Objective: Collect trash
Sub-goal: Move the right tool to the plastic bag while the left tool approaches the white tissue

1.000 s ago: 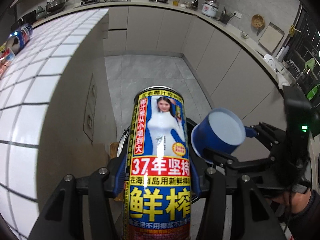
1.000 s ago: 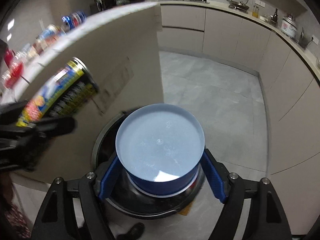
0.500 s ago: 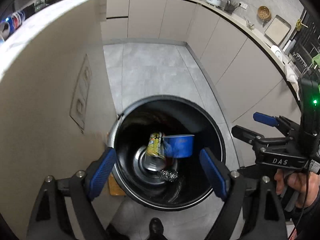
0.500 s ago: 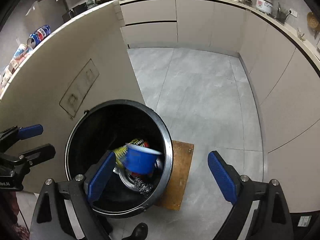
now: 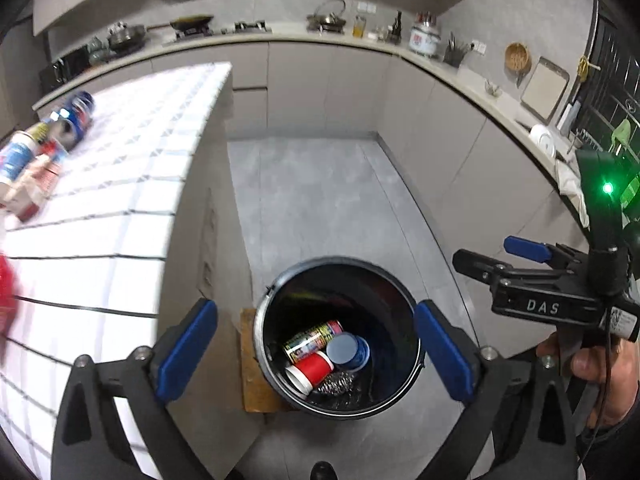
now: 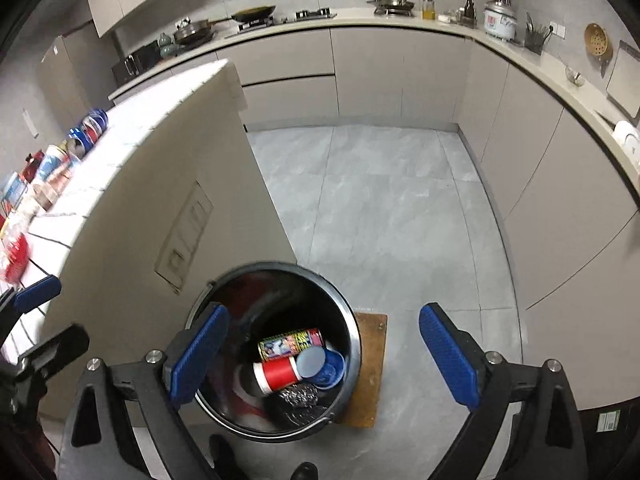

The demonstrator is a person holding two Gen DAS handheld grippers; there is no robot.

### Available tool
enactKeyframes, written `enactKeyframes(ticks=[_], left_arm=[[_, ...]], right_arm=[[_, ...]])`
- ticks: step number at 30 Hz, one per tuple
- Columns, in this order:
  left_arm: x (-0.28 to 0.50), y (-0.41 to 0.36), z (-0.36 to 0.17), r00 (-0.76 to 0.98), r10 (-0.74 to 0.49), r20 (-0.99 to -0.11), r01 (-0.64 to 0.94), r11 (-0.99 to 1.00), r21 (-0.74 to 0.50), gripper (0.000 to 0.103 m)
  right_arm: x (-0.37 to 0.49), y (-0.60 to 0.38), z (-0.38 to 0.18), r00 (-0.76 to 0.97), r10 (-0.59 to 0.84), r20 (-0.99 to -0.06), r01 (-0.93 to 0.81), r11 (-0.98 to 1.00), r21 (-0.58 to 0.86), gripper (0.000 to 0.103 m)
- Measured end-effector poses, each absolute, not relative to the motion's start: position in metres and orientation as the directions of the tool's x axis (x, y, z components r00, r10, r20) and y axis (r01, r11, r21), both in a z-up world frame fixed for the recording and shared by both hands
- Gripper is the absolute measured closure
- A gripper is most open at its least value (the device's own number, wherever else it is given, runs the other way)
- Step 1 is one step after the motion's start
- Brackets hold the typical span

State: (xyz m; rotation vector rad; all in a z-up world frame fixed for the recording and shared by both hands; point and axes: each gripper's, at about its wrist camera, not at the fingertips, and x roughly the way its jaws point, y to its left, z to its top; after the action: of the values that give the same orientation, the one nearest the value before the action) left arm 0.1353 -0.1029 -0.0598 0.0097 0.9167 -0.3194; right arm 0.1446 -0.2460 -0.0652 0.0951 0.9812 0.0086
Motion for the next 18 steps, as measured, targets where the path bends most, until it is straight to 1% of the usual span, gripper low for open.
enactKeyframes(ticks=[5,12,18], left_arm=[[0.123,-0.081,-0.037,0.594,-0.259,-0.762,0.248,0.96,-0.133,0.0],[0.118,-0.051,-0.017,0.643,-0.226,-0.732,0.198,0.972,-0.127,0.0],[0.106,0.006,-0.009,0.674,-0.159,-0.721,0.105,0.987,-0.12,0.0]], right_arm=[[0.14,-0.232,-0.04,0.588,0.053,-0.807,0.035,0.995,0.091,0.0],[0.141,-0.193,-0.017,0.603,0.089,-0.793,-0.011,0.995,0.103,0.0],[0.148,-0.136,-0.008,0.599,0.154,-0.786,-0.098,0.988,0.119,0.0]])
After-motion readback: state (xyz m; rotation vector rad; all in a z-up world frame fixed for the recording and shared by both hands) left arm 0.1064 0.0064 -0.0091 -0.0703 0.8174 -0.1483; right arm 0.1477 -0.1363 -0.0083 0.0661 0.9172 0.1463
